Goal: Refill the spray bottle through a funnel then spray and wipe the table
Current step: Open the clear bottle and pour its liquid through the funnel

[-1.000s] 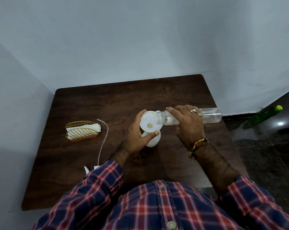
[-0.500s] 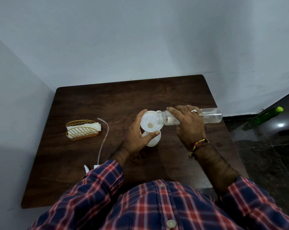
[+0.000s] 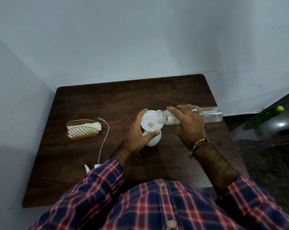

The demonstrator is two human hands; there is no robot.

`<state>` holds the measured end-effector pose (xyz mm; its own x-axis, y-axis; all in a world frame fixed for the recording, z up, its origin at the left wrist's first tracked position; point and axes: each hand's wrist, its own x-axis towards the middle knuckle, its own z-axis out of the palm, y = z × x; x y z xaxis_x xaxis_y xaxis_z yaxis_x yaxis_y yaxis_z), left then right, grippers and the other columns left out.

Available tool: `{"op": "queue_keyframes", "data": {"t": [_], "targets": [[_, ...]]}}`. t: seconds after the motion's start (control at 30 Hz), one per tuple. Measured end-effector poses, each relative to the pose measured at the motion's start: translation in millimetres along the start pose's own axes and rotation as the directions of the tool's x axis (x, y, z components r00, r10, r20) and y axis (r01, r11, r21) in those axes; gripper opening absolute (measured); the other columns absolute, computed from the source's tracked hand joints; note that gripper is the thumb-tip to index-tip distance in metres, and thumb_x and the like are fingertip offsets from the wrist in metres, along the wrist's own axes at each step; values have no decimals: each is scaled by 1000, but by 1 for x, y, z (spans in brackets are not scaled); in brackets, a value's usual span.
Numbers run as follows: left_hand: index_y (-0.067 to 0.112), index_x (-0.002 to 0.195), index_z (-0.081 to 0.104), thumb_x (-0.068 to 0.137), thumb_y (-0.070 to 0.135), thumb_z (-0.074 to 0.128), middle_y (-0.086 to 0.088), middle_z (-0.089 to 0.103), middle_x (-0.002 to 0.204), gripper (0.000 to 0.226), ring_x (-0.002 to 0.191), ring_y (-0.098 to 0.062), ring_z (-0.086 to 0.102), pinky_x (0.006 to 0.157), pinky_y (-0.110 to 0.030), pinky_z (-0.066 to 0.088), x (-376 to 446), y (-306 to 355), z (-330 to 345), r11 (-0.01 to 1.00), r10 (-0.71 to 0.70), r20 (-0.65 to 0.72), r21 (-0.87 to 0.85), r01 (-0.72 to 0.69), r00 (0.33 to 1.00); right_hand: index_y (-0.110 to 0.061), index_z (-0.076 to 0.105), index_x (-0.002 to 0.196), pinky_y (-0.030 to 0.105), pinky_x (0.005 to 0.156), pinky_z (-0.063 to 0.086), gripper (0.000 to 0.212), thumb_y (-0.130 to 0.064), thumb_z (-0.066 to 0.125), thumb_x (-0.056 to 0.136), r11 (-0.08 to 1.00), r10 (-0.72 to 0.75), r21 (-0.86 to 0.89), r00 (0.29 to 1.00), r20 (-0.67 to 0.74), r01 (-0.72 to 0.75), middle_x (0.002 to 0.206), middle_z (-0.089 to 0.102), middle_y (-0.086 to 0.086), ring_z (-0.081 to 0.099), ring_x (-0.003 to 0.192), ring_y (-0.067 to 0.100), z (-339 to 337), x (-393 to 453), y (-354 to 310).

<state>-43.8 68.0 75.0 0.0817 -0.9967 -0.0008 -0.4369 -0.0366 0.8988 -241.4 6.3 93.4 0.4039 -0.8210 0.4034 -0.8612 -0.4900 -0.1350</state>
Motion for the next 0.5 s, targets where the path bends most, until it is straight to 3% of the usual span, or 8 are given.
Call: {"op": "queue_keyframes", "data": {"t": [0.37, 0.5], "targets": [[19, 149, 30, 78, 29, 81, 17, 43, 138, 88, 127, 0, 43, 105, -26, 43, 0, 0, -1, 1000, -6, -3, -9, 6, 1000, -23, 63, 127, 45, 98, 40, 60, -6, 74, 70, 1000, 1, -1, 1000, -11, -1, 114, 66, 2, 59, 108, 29, 2, 0, 0], [21, 149, 29, 78, 30, 81, 21, 41, 137, 89, 122, 13, 40, 102, -15, 40, 0, -1, -1, 1000, -21, 2, -8, 21, 1000, -23, 62, 128, 45, 98, 40, 60, -7, 74, 71, 1000, -3, -6, 1000, -15, 3, 114, 67, 3, 59, 108, 28, 3, 0, -1]]}}
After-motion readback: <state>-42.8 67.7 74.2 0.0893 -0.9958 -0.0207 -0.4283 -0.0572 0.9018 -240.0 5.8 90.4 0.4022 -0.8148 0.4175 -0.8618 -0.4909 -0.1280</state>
